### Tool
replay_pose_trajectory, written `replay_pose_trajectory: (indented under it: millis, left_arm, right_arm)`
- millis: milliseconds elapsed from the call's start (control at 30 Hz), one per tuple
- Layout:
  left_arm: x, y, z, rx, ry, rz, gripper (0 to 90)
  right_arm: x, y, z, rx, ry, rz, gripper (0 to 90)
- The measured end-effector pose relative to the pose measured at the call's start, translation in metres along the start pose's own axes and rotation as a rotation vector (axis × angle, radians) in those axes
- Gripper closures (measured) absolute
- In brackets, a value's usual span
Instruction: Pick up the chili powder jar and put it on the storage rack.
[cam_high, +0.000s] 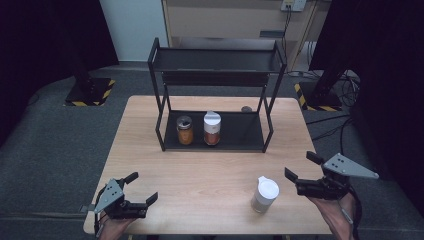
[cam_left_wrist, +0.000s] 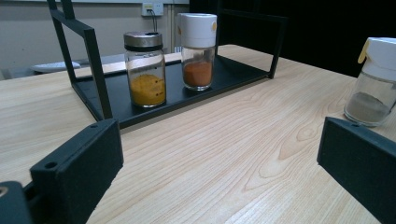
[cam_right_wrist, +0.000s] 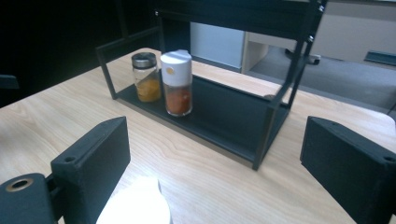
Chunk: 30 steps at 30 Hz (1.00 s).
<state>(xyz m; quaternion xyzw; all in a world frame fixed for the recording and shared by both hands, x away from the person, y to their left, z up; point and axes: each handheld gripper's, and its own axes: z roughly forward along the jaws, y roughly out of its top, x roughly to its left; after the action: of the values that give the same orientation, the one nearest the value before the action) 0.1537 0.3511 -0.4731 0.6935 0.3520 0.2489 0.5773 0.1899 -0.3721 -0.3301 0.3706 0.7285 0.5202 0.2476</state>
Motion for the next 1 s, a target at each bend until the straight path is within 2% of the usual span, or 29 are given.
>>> replay_pose_trajectory:
  millis: [200, 300, 400, 433, 467, 667, 733, 1000]
  left_arm:
    - [0.0, 0.001, 0.0, 0.004, 0.001, 0.003, 0.0]
    - [0.0, 0.001, 0.0, 0.005, 0.0, 0.003, 0.0]
    - [0.0, 0.001, 0.001, 0.005, -0.002, 0.004, 0.0]
    - [0.0, 0.001, 0.001, 0.005, -0.002, 0.004, 0.0]
    - [0.0, 0.001, 0.001, 0.005, -0.002, 0.004, 0.0]
    - [0.0, 0.001, 0.001, 0.008, -0.001, 0.004, 0.0]
    - [-0.001, 0.001, 0.001, 0.01, 0.0, 0.005, 0.0]
    - [-0.001, 0.001, 0.001, 0.011, 0.002, 0.005, 0.0]
  right_arm:
    - [0.005, -0.03, -0.008, -0.023, -0.054, -0.001, 8.6]
    - [0.01, -0.044, -0.011, -0.028, -0.093, -0.018, 8.5]
    - [0.012, -0.059, -0.014, -0.049, -0.113, -0.004, 8.6]
    - [0.012, -0.059, -0.014, -0.049, -0.113, -0.004, 8.6]
    - [0.014, -0.067, -0.015, -0.052, -0.13, 0.0, 8.7]
    - [0.024, -0.085, -0.015, -0.049, -0.183, -0.061, 8.8]
    - [0.025, -0.09, -0.015, -0.049, -0.194, -0.076, 8.8]
    - [0.021, -0.103, -0.012, -0.031, -0.197, -0.071, 8.4]
